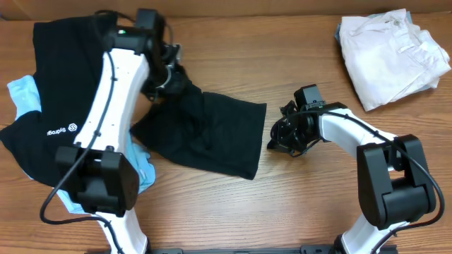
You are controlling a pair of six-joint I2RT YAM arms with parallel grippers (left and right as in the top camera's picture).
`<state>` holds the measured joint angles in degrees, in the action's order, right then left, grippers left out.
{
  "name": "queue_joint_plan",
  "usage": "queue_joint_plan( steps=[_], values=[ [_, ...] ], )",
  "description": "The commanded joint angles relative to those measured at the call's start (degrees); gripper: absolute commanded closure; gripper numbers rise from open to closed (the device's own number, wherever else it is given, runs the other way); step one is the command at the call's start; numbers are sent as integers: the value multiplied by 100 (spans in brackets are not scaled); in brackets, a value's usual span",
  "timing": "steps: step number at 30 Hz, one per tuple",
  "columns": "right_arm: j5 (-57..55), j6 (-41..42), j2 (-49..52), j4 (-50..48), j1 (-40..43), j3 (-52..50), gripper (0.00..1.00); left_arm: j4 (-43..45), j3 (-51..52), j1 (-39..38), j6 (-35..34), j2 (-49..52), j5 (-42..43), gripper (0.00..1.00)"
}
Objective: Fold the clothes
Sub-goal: 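Grasp the strip's left end with the left gripper and lift it, then fold the left end rightward over the strip with the left gripper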
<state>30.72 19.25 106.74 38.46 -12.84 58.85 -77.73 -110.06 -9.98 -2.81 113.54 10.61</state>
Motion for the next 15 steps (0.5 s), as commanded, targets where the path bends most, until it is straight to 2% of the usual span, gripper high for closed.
queue_joint_plan(
  steps=[1,10,15],
  values=[
    [116,74,-20,-28,-28,-2,96,-52,-273,-492,131,-20,-389,96],
    [501,7,-94,-61,81,101,96,201,-264,-1867,-649,120,-619,96],
    [796,-323,-850,706,643,789,96,420,-262,-2481,-990,538,-614,96]
  ],
)
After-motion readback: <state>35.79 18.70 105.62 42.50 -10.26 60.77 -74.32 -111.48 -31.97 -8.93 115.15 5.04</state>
